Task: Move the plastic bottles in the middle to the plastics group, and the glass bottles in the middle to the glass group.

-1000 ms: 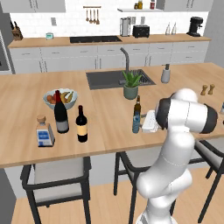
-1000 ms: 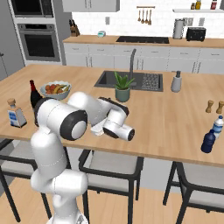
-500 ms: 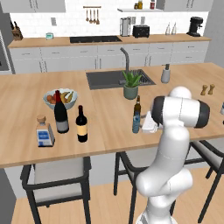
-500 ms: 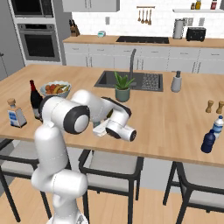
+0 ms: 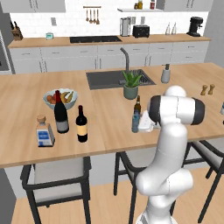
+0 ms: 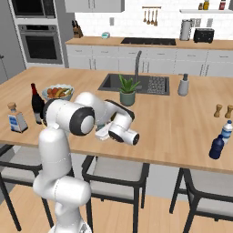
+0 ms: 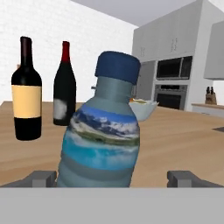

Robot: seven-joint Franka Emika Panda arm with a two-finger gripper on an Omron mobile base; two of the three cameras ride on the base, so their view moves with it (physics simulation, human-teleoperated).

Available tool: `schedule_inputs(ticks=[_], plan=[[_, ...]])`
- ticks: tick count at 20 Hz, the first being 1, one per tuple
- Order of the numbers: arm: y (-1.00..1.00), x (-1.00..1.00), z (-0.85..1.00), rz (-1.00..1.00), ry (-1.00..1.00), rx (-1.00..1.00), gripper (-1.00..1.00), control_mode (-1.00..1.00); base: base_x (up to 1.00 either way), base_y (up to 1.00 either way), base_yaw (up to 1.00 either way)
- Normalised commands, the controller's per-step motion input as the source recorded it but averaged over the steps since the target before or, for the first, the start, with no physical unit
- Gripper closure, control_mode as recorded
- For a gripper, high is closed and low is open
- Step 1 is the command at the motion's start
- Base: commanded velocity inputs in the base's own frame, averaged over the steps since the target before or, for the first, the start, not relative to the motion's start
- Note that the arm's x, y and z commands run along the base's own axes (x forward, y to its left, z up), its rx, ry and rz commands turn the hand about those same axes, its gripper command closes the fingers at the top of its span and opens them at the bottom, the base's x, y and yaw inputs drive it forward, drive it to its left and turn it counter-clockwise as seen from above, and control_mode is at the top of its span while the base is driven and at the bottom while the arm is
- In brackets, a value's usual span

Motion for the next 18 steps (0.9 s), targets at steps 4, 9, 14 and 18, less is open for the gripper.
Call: schedule_inputs(ticks=[4,9,14,18], plan=[[0.09,0.08,0.0,0.0,0.0,0.0,1.0,-1.0,0.0,0.0,0.0],[0.05,0.0,-0.01,0.0,0.0,0.0,1.0,-1.0,0.0,0.0,0.0],[-0.09,-0.24,0.01,0.0,0.0,0.0,1.0,-1.0,0.0,0.0,0.0],[-0.34,-0.57,0.37,0.0,-0.11,0.0,1.0,-1.0,0.0,0.0,0.0]])
